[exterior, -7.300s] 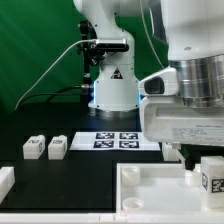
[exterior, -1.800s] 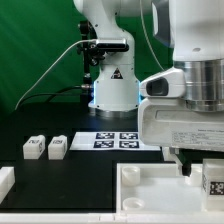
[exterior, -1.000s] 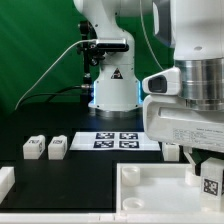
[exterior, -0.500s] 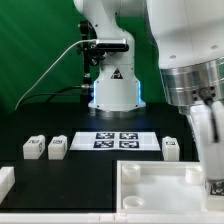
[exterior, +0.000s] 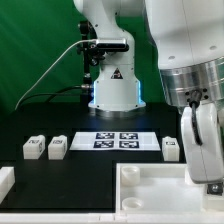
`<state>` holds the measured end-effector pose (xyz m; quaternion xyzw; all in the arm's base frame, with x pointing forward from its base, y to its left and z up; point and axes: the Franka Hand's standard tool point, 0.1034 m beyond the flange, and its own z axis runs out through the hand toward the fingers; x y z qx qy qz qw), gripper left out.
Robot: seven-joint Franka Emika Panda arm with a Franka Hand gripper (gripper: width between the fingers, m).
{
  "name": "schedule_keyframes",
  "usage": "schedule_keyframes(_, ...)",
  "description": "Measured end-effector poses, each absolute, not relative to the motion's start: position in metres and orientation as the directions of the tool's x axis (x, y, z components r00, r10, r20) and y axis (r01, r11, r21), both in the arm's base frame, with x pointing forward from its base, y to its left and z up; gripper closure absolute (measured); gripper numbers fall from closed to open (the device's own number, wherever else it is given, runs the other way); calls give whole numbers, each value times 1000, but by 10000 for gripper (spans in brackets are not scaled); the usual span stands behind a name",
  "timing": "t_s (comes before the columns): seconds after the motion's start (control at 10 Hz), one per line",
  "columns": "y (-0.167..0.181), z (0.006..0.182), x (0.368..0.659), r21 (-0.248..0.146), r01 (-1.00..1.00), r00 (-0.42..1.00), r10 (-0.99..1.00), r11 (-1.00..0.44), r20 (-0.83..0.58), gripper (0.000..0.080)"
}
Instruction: Assemble one leg
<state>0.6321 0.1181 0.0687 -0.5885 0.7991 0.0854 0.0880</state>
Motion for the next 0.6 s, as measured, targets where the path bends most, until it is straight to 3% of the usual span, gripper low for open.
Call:
schedule_keyframes(0.1,119,72,631,19,-970,-238,-940,241,-246,212)
schedule_keyframes(0.2,119,79,631,1,-982,-185,-950,190,-251,162)
schedule_keyframes(0.4,121,92,628,-57,-997,64,-966,-51,-251,153)
schedule_keyframes(0.5,123,97,627,-73,-987,156,-956,-142,-248,153)
schedule_keyframes(0.6,124,97,625,-66,-987,158,-955,-146,-251,151)
